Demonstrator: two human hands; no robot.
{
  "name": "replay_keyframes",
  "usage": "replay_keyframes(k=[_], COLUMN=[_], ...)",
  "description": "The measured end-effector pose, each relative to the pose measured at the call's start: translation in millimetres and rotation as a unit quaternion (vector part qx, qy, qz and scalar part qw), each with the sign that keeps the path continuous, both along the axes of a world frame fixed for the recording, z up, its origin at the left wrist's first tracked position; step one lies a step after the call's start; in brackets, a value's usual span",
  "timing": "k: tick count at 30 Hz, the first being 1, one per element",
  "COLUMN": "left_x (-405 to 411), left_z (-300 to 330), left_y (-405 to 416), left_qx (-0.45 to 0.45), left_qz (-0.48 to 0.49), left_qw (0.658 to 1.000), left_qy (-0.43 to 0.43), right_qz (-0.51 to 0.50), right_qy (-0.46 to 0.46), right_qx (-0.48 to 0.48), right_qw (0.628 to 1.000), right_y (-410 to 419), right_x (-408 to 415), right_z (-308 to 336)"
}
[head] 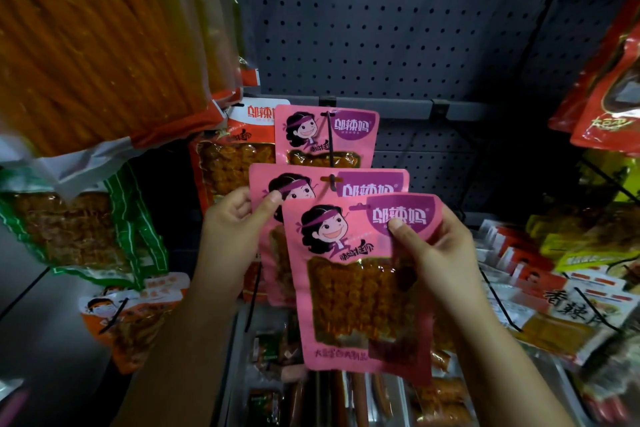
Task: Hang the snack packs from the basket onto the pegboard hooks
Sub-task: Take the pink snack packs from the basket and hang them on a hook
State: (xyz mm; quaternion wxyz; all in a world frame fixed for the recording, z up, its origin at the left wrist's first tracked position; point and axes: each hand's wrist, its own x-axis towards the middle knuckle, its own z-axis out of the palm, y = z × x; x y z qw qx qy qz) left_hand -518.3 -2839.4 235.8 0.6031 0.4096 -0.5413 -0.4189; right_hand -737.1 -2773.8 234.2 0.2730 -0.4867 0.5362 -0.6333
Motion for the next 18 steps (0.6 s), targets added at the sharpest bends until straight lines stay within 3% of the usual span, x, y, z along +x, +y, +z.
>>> replay_keyframes(k=[7, 18], left_x=[-6, -27], left_z=[-1, 16], left_y=[-49, -131], left_qx=[0.021, 0.032], left_qz=[0.011, 0.107], left_qw=[0.999, 0.987], left_qy=[-0.032, -0.117], right_qz=[-0.037, -0.122], right_qy=[-0.005, 0.015], right_qx=[0.033, 0.105], right_qw=[0.999, 0.987], right_y=[-48, -137], right_x=[-6, -9], right_z=[3, 8])
